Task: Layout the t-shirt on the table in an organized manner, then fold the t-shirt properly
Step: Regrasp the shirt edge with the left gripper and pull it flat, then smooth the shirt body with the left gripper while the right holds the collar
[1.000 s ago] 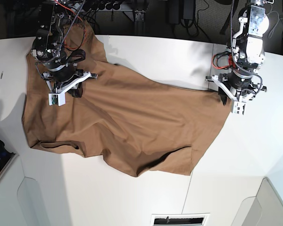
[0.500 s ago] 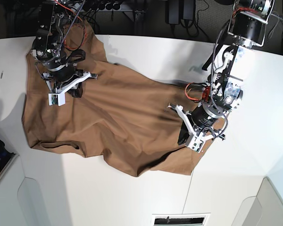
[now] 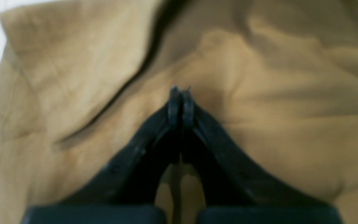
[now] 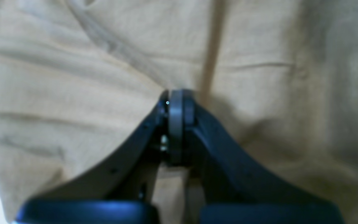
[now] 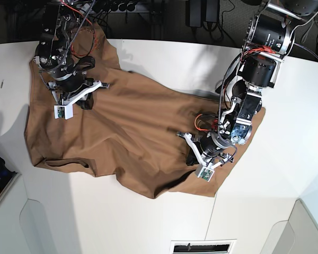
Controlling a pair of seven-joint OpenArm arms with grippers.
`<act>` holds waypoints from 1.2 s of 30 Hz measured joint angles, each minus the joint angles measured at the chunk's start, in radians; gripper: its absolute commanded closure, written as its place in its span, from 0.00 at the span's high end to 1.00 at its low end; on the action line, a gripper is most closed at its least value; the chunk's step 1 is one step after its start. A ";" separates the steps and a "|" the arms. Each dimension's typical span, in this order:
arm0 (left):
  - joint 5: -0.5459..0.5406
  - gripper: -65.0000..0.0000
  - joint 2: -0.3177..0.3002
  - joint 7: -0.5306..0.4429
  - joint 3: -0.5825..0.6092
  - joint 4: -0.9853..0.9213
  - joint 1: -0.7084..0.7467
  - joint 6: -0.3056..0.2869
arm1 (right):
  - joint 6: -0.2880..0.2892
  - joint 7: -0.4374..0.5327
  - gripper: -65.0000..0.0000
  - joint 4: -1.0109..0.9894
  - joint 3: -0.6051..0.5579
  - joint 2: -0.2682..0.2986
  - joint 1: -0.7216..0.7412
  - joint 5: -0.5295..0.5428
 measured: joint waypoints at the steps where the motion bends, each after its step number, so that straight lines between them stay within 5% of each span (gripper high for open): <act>1: 0.004 0.00 0.000 -0.005 0.000 -0.018 -0.013 0.000 | 0.003 0.000 0.00 0.000 0.000 0.000 0.000 0.006; 9: 0.008 0.00 -0.011 0.026 -0.001 -0.063 -0.062 0.001 | 0.079 -0.040 0.00 0.059 -0.007 0.000 -0.006 0.129; 15: -0.008 0.00 -0.082 0.052 -0.001 -0.057 -0.047 -0.003 | 0.089 -0.077 0.00 0.104 -0.076 0.000 -0.004 0.138; 25: -0.072 0.00 -0.178 -0.010 -0.019 -0.003 0.085 -0.007 | 0.092 -0.087 0.00 0.070 -0.119 0.000 -0.025 0.094; 30: -0.071 0.00 -0.191 0.033 -0.088 0.132 0.202 0.000 | 0.092 -0.080 0.00 0.071 -0.119 0.003 -0.068 0.082; 36: -0.060 0.00 -0.196 0.058 -0.097 0.330 0.372 0.014 | 0.103 -0.048 0.00 0.074 -0.119 0.080 -0.119 0.106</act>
